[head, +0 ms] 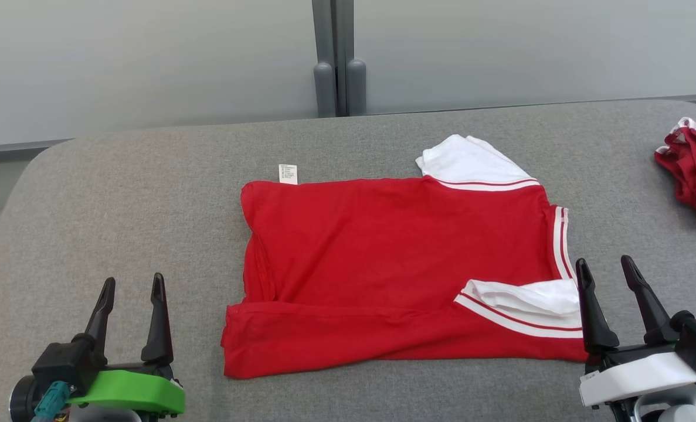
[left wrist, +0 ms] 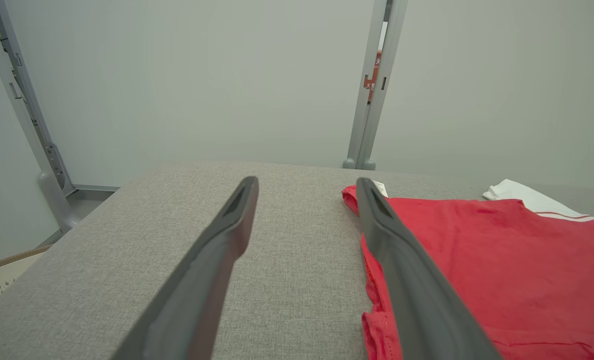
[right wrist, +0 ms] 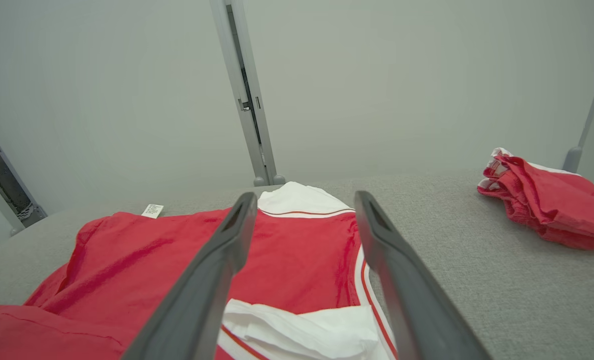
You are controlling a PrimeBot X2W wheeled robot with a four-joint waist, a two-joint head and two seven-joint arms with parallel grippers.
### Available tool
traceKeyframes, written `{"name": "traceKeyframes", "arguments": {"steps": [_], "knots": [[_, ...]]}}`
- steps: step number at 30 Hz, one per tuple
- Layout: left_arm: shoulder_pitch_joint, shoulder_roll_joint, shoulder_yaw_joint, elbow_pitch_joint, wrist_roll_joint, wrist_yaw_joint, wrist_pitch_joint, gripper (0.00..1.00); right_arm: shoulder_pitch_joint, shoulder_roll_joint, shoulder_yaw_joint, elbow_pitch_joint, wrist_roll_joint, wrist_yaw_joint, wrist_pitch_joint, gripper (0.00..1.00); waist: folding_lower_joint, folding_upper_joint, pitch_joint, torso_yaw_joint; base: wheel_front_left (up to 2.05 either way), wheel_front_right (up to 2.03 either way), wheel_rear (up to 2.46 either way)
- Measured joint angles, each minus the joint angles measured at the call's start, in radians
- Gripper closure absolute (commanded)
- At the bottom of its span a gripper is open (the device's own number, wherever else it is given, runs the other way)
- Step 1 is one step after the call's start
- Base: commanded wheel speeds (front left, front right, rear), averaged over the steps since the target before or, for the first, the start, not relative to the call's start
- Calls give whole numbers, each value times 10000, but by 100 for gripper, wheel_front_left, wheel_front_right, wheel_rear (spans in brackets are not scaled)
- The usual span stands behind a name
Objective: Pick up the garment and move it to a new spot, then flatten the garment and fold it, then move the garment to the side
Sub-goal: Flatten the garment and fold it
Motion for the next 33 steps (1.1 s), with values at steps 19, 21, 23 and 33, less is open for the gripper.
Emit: {"name": "traceKeyframes", "arguments": {"steps": [19,21,23,33], "knots": [[7,-73,63,59,109,-82,0,0,-1,44,56,92,-71,0,13,0,0,0,105,-39,0,0,0],[7,-77,75,65,117,-82,0,0,-3,52,56,92,-75,0,12,0,0,0,122,-40,0,0,0],[7,-77,82,67,119,-84,0,0,-3,59,54,92,-75,0,12,0,0,0,136,-40,0,0,0],[-1680,512,-410,594,192,-111,77,0,-1955,-713,506,596,-368,0,575,0,0,0,631,-174,0,0,0]]}}
